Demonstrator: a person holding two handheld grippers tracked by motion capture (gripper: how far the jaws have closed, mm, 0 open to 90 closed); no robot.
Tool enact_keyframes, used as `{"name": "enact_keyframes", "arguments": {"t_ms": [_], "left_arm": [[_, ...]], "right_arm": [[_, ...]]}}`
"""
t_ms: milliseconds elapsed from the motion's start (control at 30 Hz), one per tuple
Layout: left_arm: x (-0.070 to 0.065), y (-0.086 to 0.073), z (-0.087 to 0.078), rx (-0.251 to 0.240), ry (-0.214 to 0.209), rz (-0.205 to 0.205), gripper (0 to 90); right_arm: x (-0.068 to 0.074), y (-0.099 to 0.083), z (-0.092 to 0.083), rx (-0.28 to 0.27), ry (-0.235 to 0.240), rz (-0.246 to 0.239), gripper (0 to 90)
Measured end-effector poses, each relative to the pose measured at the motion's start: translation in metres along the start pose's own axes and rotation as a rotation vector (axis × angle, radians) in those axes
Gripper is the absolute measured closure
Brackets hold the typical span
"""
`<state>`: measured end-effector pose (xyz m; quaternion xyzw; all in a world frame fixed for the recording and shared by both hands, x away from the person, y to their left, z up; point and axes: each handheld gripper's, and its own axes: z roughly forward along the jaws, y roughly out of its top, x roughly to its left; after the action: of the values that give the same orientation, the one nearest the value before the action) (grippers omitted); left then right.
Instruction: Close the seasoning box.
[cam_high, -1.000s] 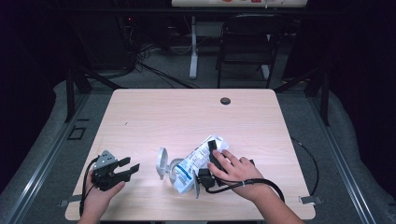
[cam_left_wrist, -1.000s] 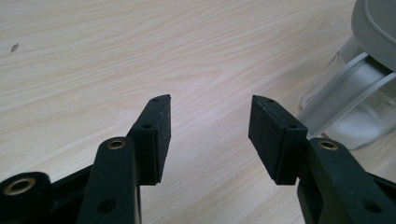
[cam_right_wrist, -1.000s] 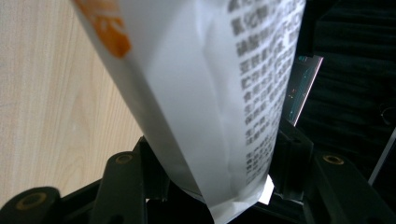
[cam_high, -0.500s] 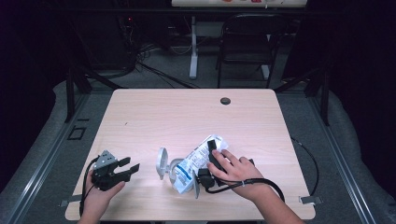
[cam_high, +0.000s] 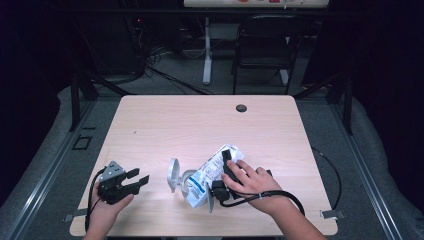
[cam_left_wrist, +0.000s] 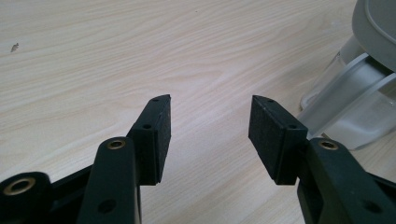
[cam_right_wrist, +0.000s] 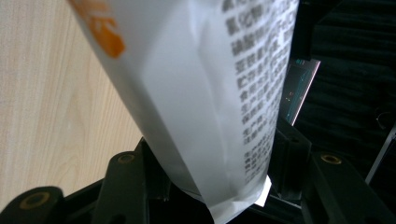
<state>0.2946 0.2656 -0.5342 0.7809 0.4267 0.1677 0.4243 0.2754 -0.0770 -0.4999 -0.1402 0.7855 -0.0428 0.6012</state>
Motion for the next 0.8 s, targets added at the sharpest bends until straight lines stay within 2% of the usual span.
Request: {"name": "enact_keyframes", "arguments": {"t_ms": [800], "left_arm": [[0.0003,0.0001,0.0,-0.004,0.0,0.001,49.5]], "right_arm": [[-0.0013,0.0004,-0.0007,0.003,0.001,-0.012,51.0]]}}
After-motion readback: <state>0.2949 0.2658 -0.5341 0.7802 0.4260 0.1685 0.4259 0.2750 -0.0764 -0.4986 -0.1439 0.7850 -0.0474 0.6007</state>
